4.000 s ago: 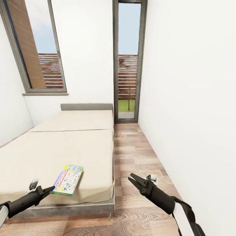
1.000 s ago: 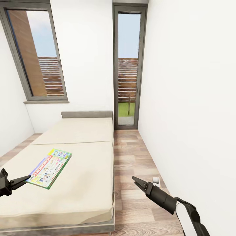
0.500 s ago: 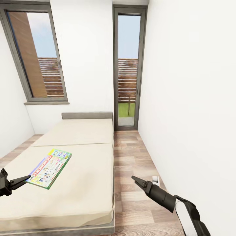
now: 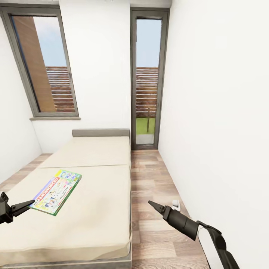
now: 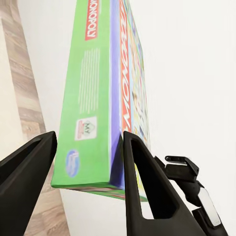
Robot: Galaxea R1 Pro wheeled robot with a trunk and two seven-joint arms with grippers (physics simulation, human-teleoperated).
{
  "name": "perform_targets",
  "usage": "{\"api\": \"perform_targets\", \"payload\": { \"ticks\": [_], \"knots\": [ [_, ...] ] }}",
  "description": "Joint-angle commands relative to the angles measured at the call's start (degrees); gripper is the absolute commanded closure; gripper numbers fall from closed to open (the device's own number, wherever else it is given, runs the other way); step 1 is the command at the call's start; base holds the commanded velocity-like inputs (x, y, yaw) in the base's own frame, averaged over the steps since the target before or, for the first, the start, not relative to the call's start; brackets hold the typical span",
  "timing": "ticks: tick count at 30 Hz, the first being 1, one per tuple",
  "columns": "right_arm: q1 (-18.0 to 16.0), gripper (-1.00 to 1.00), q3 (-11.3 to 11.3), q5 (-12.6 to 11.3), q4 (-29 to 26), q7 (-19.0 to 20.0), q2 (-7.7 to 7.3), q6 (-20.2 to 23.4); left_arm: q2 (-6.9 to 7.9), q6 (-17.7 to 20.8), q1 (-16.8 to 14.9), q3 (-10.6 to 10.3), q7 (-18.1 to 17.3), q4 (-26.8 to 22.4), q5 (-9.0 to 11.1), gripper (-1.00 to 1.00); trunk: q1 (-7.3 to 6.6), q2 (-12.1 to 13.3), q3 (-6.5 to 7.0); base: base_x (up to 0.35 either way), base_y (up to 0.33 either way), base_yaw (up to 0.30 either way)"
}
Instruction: Put all the toys in the child's room - the three board games (two on the bed and one on the table), the two jigsaw puzzles on the table, and the tennis ball on the table - inside the toy box on the table in the child's room.
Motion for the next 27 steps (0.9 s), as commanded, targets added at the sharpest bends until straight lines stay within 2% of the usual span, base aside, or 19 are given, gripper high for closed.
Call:
{"api": "perform_targets", "payload": {
  "ticks": [1,27],
  "knots": [
    [0.0,-1.0,-0.1,0.0,-0.1,0.1,0.07,0.3,0.0,0.6,0.0,0.0,-0.2,0.0,-0.1,1.0,-0.23,0.4,0.12,0.0,0.0,0.205],
    [0.0,-1.0,-0.1,0.1,-0.3,-0.3,0.35,0.2,0.01,0.6,0.0,0.0,-0.2,0.0,-0.1,1.0,-5.94,10.8,4.79,0.0,0.0,0.284]
  ]
}}
